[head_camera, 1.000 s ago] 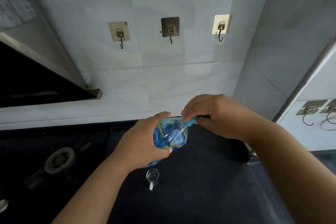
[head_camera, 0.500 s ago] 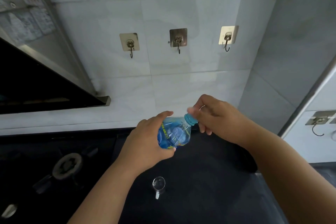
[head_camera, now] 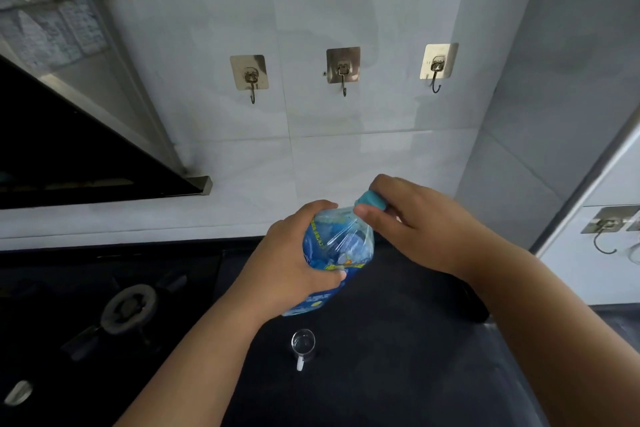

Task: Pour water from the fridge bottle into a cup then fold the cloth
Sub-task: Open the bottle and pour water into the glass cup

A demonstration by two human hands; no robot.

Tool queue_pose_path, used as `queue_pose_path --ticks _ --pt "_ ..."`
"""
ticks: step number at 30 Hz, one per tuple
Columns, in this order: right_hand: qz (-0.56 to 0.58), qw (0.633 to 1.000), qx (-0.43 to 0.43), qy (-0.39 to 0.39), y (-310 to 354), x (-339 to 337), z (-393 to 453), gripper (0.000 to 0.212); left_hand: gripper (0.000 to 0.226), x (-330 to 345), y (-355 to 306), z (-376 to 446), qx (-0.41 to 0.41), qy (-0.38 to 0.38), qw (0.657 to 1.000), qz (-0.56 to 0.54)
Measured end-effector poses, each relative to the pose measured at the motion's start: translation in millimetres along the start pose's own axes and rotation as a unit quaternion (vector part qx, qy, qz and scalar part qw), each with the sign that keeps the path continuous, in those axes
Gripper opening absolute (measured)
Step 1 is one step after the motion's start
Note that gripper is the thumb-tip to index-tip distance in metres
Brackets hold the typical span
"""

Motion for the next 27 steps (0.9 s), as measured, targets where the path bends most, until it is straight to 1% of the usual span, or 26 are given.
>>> queue_pose_path --ticks 1,2,4,5,6,7,9,10,11,12,13,14,15,16,17,18,19,20,21,22,23,24,25,26,27 --pt "0.015 1.000 0.013 -0.014 0 1 1 0.049 0.087 0 -5 -1 0.009 -0.015 1.000 0.022" --pt "0.034 0.998 0.042 -0.015 -3 3 3 0.053 0.088 0 -9 -1 0.017 -0.036 0.997 0.067" --pt "0.043 0.993 0.112 0.019 -10 11 8 0.064 0.089 0 -14 -4 0.037 -0.076 0.982 0.168" --pt "0.032 0.991 0.129 0.035 -12 14 8 0.068 0.089 1 -12 -5 0.034 -0.076 0.980 0.180" --pt "0.019 0.992 0.119 0.037 -13 16 8 0.067 0.089 2 -8 -6 0.022 -0.056 0.987 0.150" --pt "0.009 0.997 0.080 0.015 -12 16 7 0.061 0.088 4 -2 -6 0.003 -0.026 0.996 0.089" --pt "-0.003 0.998 -0.020 -0.061 -4 14 4 0.049 0.088 7 7 -6 -0.018 0.023 0.999 -0.024" --pt "-0.010 0.994 -0.041 -0.096 -1 14 1 0.047 0.089 7 7 -7 -0.019 0.022 0.999 -0.038" --pt "-0.025 0.991 -0.035 -0.129 0 14 1 0.048 0.089 7 4 -9 -0.014 0.010 1.000 -0.024" --pt "-0.045 0.988 0.001 -0.150 2 15 2 0.052 0.090 7 -1 -10 -0.006 -0.015 1.000 0.023" --pt "-0.070 0.985 0.065 -0.145 2 15 4 0.056 0.090 7 -7 -10 0.009 -0.046 0.995 0.091" --pt "-0.090 0.979 0.138 -0.117 -1 18 6 0.060 0.091 7 -12 -11 0.027 -0.070 0.983 0.168" --pt "-0.104 0.973 0.189 -0.077 -5 21 7 0.062 0.092 8 -15 -12 0.046 -0.088 0.969 0.226" --pt "-0.096 0.973 0.205 -0.049 -7 24 8 0.063 0.092 8 -15 -12 0.051 -0.091 0.965 0.241" --pt "-0.063 0.979 0.188 -0.043 -8 25 8 0.063 0.092 6 -10 -11 0.038 -0.078 0.975 0.202" --pt "-0.016 0.988 0.134 -0.071 -5 24 8 0.061 0.091 4 -5 -9 0.011 -0.056 0.991 0.119" --pt "0.013 0.991 0.065 -0.115 -1 21 6 0.058 0.090 2 1 -7 -0.019 -0.025 0.999 0.024" --pt "0.012 0.988 0.018 -0.150 4 18 2 0.055 0.090 2 5 -5 -0.032 0.004 0.998 -0.051" --pt "0.005 0.984 -0.001 -0.180 7 16 -1 0.053 0.091 2 4 -5 -0.032 0.017 0.996 -0.086" --pt "0.009 0.981 0.010 -0.193 8 16 -1 0.053 0.090 2 -1 -6 -0.025 0.015 0.996 -0.090" --pt "0.023 0.981 0.053 -0.183 8 14 2 0.054 0.089 1 -6 -8 -0.014 -0.008 0.999 -0.046" --pt "0.038 0.981 0.117 -0.150 7 14 4 0.054 0.088 0 -11 -8 -0.004 -0.044 0.999 0.026" --pt "0.034 0.976 0.191 -0.100 3 16 6 0.052 0.089 -2 -18 -10 0.011 -0.080 0.989 0.121" --pt "0.024 0.968 0.246 -0.054 -2 19 7 0.050 0.089 -2 -23 -11 0.032 -0.103 0.971 0.214" --pt "0.018 0.964 0.266 -0.027 -6 21 7 0.049 0.089 -2 -26 -11 0.050 -0.111 0.957 0.264"
Point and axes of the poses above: each hand's wrist, its own z-axis towards the middle knuckle, its own x-axis out of the palm, y = z × x, the point moved 5 cm from there along z, towards the middle knuckle, and after that the axes turned 10 degrees about x, right-handed, at the moved point
